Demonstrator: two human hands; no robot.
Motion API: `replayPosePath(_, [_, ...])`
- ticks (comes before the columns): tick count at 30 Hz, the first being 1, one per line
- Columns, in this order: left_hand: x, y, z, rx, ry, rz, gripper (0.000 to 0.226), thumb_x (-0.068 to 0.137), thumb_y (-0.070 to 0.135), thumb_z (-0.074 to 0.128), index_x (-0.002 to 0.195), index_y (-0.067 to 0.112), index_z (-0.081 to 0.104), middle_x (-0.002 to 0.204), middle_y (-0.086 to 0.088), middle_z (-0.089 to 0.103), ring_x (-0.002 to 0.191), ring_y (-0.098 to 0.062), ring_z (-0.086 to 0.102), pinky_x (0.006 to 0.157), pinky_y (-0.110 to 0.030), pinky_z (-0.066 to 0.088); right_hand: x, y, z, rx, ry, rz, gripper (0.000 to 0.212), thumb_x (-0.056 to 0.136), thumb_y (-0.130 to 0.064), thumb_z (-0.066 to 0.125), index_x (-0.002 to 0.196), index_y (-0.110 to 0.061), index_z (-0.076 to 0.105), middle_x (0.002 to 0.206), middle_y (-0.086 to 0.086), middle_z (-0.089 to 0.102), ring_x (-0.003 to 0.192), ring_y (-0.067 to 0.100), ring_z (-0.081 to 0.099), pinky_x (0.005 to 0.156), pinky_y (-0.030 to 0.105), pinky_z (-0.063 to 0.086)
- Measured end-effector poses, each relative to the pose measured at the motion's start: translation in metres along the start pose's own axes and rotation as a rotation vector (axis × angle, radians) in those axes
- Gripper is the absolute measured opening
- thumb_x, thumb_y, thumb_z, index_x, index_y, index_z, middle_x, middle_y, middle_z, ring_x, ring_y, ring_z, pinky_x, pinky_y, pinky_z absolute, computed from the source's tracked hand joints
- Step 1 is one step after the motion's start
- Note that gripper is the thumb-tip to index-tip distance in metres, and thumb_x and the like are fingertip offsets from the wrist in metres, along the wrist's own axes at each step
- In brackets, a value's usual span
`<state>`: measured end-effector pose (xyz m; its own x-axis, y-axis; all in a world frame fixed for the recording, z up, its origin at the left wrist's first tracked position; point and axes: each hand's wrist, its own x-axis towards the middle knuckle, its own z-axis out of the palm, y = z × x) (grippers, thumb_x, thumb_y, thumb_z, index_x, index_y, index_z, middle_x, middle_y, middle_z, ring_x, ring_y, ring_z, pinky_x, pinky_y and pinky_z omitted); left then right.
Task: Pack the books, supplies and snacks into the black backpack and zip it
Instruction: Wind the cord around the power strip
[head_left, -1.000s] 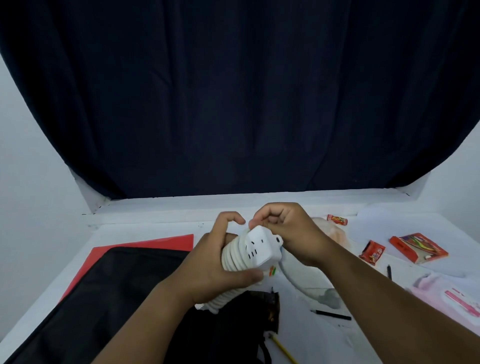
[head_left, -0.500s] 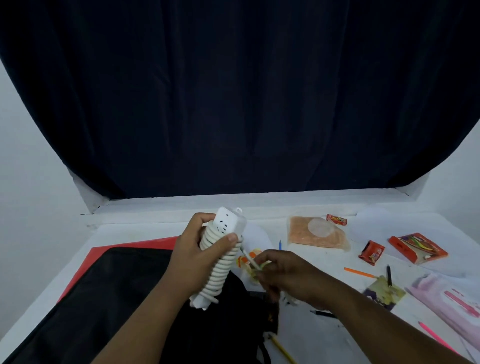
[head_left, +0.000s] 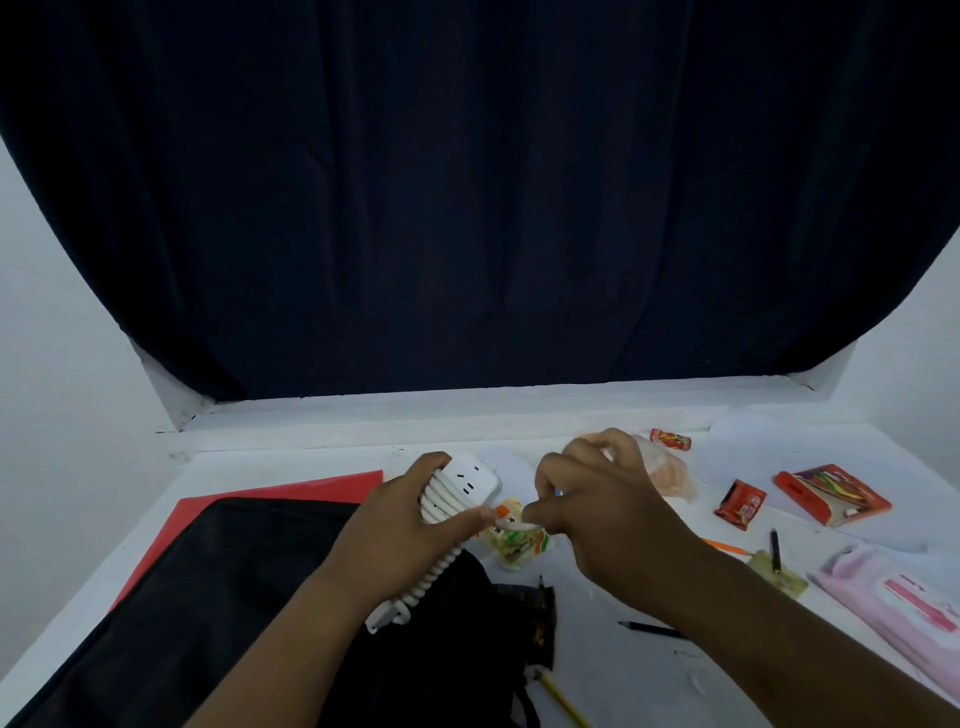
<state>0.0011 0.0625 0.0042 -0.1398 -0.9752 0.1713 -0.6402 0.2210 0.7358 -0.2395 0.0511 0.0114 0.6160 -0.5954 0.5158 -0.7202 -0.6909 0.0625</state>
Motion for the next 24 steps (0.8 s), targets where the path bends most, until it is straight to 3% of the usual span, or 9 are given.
replayPosePath(3, [-0.003, 0.008, -0.006, -0.010, -0.178, 0.051, 0.049, 0.078, 0.063, 0.076, 0.119, 0.041, 0.058, 0.104, 0.017, 0.070, 0.093, -0.003, 0.067, 0.084, -0.039, 0.058, 0.010, 0.001, -0.007, 0.089, 0.004, -0.054, 0.046, 0.063, 0.001, 0.080, 0.083, -0.041, 0.077, 0.098, -0.012, 0.053, 0.102, 0.016, 0.051, 0.111, 0.044, 0.023])
replayPosePath(6, [-0.007, 0.014, -0.008, -0.021, -0.316, 0.099, 0.047, 0.080, 0.050, 0.079, 0.120, 0.033, 0.062, 0.106, 0.009, 0.071, 0.094, -0.011, 0.068, 0.087, -0.047, 0.055, 0.020, -0.003, -0.015, 0.308, 0.063, -0.021, 0.029, 0.077, -0.006, 0.071, 0.084, -0.034, 0.075, 0.101, -0.013, 0.051, 0.104, 0.009, 0.048, 0.116, 0.035, 0.021])
replayPosePath(9, [-0.012, 0.019, -0.005, -0.087, -0.320, 0.132, 0.048, 0.079, 0.040, 0.083, 0.120, 0.028, 0.062, 0.108, 0.004, 0.072, 0.096, -0.016, 0.069, 0.088, -0.047, 0.055, 0.032, -0.014, -0.025, 0.633, 0.090, 0.175, 0.031, 0.076, -0.002, 0.072, 0.086, -0.028, 0.060, 0.094, -0.013, 0.052, 0.091, 0.011, 0.050, 0.088, 0.023, 0.043])
replayPosePath(11, [-0.014, 0.022, -0.003, -0.112, -0.301, 0.151, 0.054, 0.076, 0.040, 0.086, 0.121, 0.030, 0.058, 0.105, 0.004, 0.072, 0.093, -0.015, 0.070, 0.086, -0.043, 0.057, 0.039, -0.019, -0.025, 0.768, 0.134, 0.272, 0.031, 0.072, 0.004, 0.069, 0.080, -0.023, 0.055, 0.089, -0.008, 0.055, 0.086, 0.016, 0.054, 0.078, 0.032, 0.048])
replayPosePath(14, [-0.015, 0.026, -0.004, -0.170, -0.259, 0.094, 0.072, 0.066, 0.049, 0.087, 0.121, 0.039, 0.041, 0.098, 0.001, 0.073, 0.086, -0.014, 0.070, 0.081, -0.038, 0.058, 0.045, -0.023, -0.017, 0.910, 0.183, 0.353, 0.027, 0.075, 0.009, 0.065, 0.074, -0.018, 0.062, 0.084, -0.002, 0.064, 0.086, 0.018, 0.062, 0.081, 0.040, 0.052])
replayPosePath(18, [-0.014, 0.023, -0.008, -0.311, -0.206, 0.034, 0.079, 0.061, 0.047, 0.087, 0.116, 0.034, 0.032, 0.095, -0.005, 0.075, 0.085, -0.026, 0.072, 0.081, -0.046, 0.059, 0.044, -0.023, -0.007, 1.150, 0.190, 0.464, 0.026, 0.077, -0.003, 0.054, 0.071, -0.020, 0.072, 0.085, 0.006, 0.072, 0.089, 0.027, 0.068, 0.085, 0.051, 0.055])
replayPosePath(21, [-0.014, 0.016, -0.011, -0.414, -0.200, 0.007, 0.078, 0.062, 0.047, 0.086, 0.115, 0.031, 0.031, 0.093, -0.007, 0.075, 0.078, -0.024, 0.072, 0.073, -0.039, 0.058, 0.038, -0.018, -0.004, 1.245, 0.120, 0.448, 0.024, 0.083, -0.015, 0.051, 0.089, -0.010, 0.074, 0.095, 0.006, 0.072, 0.096, 0.024, 0.065, 0.090, 0.040, 0.053])
replayPosePath(24, [-0.015, 0.011, -0.010, -0.505, -0.219, -0.003, 0.082, 0.064, 0.052, 0.088, 0.115, 0.026, 0.030, 0.092, -0.009, 0.075, 0.075, -0.022, 0.071, 0.069, -0.035, 0.055, 0.028, -0.019, 0.002, 1.225, 0.000, 0.359, 0.029, 0.088, -0.040, 0.062, 0.107, -0.018, 0.067, 0.107, 0.001, 0.066, 0.104, 0.019, 0.062, 0.089, 0.038, 0.053])
